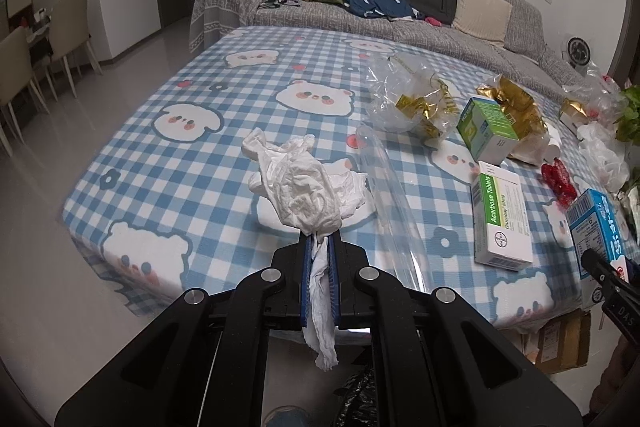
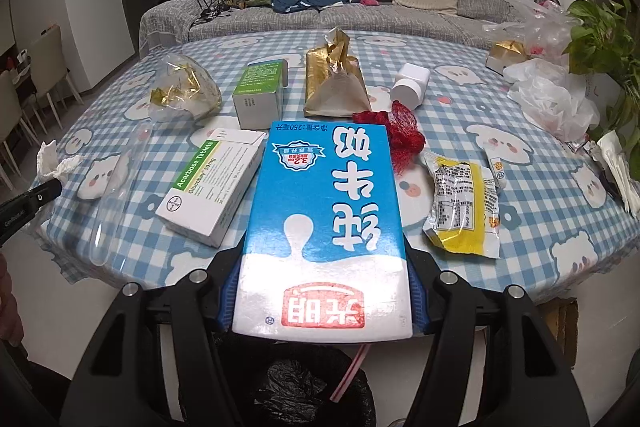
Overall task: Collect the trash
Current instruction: 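Carry the tissue in the left tool and the milk carton in the right tool to the bin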
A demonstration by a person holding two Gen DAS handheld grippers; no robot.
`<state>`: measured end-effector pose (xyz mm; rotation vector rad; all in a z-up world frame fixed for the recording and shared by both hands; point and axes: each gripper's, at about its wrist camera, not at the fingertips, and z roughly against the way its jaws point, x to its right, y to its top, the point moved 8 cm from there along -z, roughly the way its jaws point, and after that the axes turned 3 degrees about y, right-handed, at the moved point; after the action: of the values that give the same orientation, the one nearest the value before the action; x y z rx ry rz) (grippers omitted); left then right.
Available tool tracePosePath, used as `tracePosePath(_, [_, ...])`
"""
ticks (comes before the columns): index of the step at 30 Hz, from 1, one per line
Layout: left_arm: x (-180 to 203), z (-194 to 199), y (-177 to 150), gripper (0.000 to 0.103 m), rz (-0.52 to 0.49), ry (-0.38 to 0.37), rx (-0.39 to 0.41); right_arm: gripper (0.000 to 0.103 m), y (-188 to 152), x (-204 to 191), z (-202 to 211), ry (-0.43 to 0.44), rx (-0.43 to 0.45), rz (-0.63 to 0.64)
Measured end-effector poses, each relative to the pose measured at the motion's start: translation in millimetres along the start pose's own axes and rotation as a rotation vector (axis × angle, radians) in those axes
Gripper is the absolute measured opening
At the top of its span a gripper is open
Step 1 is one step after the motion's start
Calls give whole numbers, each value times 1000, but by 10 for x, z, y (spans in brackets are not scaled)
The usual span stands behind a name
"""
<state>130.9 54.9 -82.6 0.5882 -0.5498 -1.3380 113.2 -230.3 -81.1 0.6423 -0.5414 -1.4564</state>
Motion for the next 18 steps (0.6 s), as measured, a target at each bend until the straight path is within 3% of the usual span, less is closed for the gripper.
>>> tracePosePath(18, [387,671,-750,7,-16,-31,30,61,-545,-70,679,34,46,20])
